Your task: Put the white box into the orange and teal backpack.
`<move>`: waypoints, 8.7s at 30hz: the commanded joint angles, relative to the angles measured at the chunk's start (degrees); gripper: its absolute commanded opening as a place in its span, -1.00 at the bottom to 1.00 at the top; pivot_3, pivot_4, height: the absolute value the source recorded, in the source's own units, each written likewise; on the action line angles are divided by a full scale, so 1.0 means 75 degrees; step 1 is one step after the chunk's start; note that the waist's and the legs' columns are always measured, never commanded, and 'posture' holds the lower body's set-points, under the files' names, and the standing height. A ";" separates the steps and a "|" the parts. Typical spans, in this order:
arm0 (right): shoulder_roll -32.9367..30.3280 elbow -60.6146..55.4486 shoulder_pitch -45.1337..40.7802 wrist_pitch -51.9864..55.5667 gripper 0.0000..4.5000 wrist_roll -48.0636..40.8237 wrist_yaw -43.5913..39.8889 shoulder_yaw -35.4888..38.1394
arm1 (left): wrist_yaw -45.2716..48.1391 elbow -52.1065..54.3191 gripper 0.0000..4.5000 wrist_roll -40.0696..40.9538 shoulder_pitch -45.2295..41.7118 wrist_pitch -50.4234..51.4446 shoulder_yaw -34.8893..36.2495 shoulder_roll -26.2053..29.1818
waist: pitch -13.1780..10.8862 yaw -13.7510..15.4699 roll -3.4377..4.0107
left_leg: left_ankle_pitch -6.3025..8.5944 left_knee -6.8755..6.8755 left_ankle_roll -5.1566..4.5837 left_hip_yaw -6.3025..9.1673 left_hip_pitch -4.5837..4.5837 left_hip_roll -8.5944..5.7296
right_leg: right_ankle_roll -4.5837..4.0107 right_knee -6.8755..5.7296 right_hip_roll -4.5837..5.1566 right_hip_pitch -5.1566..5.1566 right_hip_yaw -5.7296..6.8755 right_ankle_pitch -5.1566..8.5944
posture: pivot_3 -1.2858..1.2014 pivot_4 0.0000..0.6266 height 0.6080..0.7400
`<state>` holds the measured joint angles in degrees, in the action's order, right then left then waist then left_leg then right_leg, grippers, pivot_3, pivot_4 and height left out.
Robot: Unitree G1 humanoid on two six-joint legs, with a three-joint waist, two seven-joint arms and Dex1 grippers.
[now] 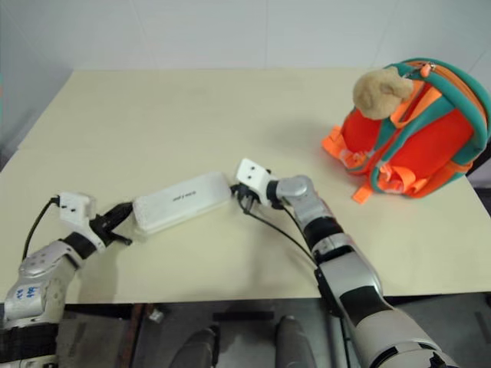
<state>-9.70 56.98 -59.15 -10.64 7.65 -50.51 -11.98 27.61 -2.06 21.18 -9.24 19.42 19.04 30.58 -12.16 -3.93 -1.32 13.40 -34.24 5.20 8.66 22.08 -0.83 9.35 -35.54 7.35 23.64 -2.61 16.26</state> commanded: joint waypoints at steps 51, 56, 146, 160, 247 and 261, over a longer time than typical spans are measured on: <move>-0.0456 -0.2898 0.1445 0.1454 -1.00 -0.0727 -0.0750 -0.0069 | -0.0277 0.2703 -0.98 0.0416 0.1146 0.2537 0.0240 0.0219 | 0.0005 0.0124 -0.0010 | -0.0006 0.0007 0.0011 -0.0002 0.0000 0.0015 | -0.0016 0.0015 -0.0016 -0.0002 0.0000 -0.0007 | 0.03 -0.52 1.00; -0.0896 -0.3730 0.1854 0.1901 -1.00 -0.0912 -0.1051 -0.0025 | 0.0094 0.2095 -0.98 0.0317 0.0715 0.2195 -0.0103 0.0366 | 0.0005 0.0131 -0.0010 | -0.0005 0.0009 0.0010 -0.0002 0.0002 0.0014 | -0.0015 0.0022 -0.0016 -0.0003 0.0000 -0.0008 | 0.03 -0.52 1.00; -0.3981 -0.7508 0.3406 0.5021 -0.83 -0.2065 -0.0672 0.1079 | 0.4030 -0.0208 -0.81 0.0786 -0.1317 0.2380 -0.0929 0.2220 | 0.0003 0.0287 -0.0008 | -0.0005 0.0007 -0.0007 -0.0015 0.0023 0.0016 | 0.0009 0.0089 -0.0015 -0.0011 0.0001 -0.0037 | 0.03 -0.52 1.00; -0.4659 -0.7343 0.2800 0.6185 1.00 -0.3502 -0.1881 0.1506 | 0.5731 -0.1817 0.98 0.1811 -0.2820 0.3770 -0.1214 0.2402 | 0.0002 0.0246 -0.0005 | -0.0002 0.0012 -0.0011 -0.0022 0.0025 0.0021 | 0.0008 0.0098 -0.0016 -0.0009 0.0004 -0.0036 | 0.03 -0.52 1.00; -0.3178 -0.6784 0.2381 0.7549 1.00 -0.3555 -0.0960 0.0494 | 0.4662 -0.5681 -0.15 0.1158 -0.5346 0.4902 -0.1148 -0.1113 | 0.0007 0.0291 0.0001 | 0.0006 -0.0083 -0.0036 -0.0021 0.0052 0.0000 | 0.0050 0.0121 -0.0005 -0.0037 0.0002 -0.0085 | 0.03 -0.52 1.00; -0.3258 -0.7532 0.2839 0.7798 1.00 -0.3810 -0.0634 0.1048 | 0.5063 -0.3926 -0.38 0.1637 -0.4584 0.4312 -0.0822 -0.1014 | 0.0006 0.0291 0.0001 | 0.0005 -0.0072 -0.0032 -0.0022 0.0056 0.0003 | 0.0048 0.0122 -0.0006 -0.0026 0.0001 -0.0085 | 0.03 -0.52 1.00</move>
<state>-33.33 4.30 -38.30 47.31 -19.18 -56.23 -7.34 63.51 -36.09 30.72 -44.15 53.87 11.06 22.30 -12.11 -1.74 -1.31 13.44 -34.74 4.96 8.49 22.55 -0.81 9.71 -34.62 7.30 23.51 -2.60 15.63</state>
